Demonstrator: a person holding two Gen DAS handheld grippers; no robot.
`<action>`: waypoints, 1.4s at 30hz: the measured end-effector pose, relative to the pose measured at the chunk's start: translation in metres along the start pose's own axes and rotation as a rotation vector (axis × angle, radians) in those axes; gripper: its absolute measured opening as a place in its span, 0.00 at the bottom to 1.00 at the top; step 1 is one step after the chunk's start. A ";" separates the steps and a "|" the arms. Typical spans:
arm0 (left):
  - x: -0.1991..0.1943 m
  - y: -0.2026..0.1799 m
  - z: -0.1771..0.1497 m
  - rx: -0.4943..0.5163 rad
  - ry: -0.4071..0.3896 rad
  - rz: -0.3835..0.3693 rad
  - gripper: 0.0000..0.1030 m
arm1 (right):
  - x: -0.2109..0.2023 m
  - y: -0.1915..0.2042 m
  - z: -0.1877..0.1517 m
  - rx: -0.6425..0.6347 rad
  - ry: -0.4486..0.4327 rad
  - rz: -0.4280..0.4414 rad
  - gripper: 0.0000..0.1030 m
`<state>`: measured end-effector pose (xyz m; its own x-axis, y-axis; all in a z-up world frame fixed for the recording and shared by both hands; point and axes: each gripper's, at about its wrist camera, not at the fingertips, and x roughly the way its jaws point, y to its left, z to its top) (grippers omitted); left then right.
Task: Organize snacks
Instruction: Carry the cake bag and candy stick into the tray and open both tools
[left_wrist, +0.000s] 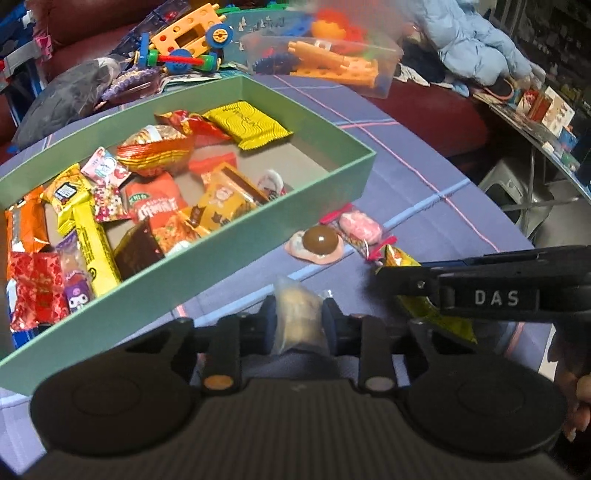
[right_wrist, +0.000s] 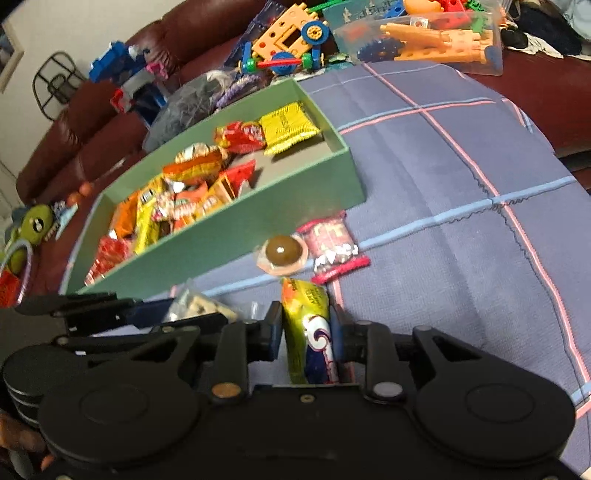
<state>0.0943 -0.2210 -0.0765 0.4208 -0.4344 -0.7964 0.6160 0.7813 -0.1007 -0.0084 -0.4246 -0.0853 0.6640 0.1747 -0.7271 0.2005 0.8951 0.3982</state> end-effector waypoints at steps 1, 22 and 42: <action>0.000 0.001 0.000 0.001 -0.003 0.001 0.23 | -0.001 0.000 0.001 0.006 -0.004 0.005 0.25; 0.003 -0.036 -0.014 0.141 0.001 -0.037 0.17 | 0.002 -0.020 -0.008 0.119 0.020 0.005 0.25; -0.037 0.009 0.046 0.004 -0.142 0.013 0.17 | -0.016 -0.002 0.042 0.085 -0.114 0.070 0.25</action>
<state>0.1148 -0.2190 -0.0208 0.5188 -0.4833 -0.7051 0.6121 0.7858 -0.0882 0.0106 -0.4462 -0.0513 0.7550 0.1833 -0.6296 0.2081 0.8436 0.4950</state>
